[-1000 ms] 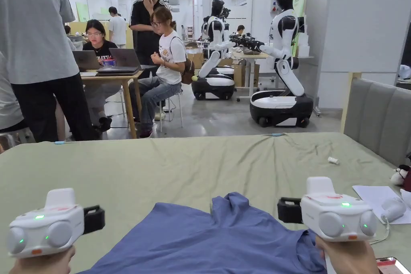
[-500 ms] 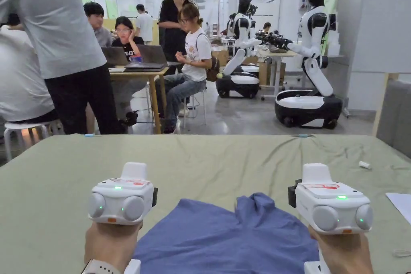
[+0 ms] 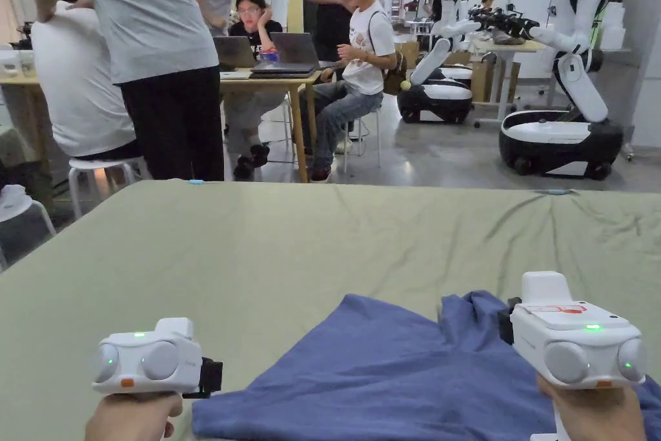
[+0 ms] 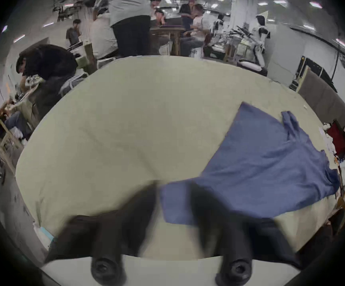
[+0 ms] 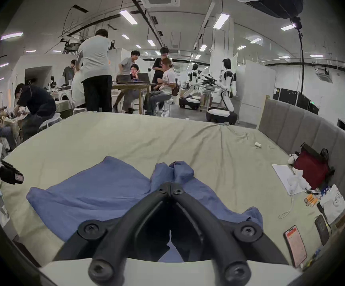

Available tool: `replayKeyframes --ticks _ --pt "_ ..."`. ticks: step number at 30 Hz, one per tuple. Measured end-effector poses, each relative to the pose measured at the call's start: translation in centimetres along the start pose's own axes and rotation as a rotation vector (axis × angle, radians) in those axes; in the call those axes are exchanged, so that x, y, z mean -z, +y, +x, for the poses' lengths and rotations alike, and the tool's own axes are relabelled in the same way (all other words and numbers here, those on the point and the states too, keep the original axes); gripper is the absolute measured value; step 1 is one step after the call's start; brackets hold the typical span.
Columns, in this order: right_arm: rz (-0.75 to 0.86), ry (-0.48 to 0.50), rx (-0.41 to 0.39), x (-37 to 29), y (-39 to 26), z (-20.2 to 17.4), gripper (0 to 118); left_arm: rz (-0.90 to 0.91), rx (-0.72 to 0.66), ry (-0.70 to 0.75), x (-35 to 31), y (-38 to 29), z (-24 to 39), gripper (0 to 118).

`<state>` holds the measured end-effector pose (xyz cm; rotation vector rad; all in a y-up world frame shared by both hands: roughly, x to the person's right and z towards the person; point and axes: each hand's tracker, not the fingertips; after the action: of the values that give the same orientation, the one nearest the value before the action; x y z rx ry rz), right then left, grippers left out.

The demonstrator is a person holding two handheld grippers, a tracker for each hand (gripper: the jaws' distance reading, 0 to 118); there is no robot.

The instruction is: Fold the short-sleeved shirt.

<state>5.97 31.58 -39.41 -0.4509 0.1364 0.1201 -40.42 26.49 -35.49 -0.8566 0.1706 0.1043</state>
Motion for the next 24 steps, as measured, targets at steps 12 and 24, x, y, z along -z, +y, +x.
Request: replayKeyframes --ticks 12,24 --pt "-0.063 -0.023 -0.031 3.6 -1.3 1.4 0 -0.121 0.011 0.018 7.0 -0.9 0.4 67" --pt "-0.114 -0.126 -0.009 4.2 0.1 8.4 0 -0.042 0.127 -0.014 4.6 -2.1 2.3 0"
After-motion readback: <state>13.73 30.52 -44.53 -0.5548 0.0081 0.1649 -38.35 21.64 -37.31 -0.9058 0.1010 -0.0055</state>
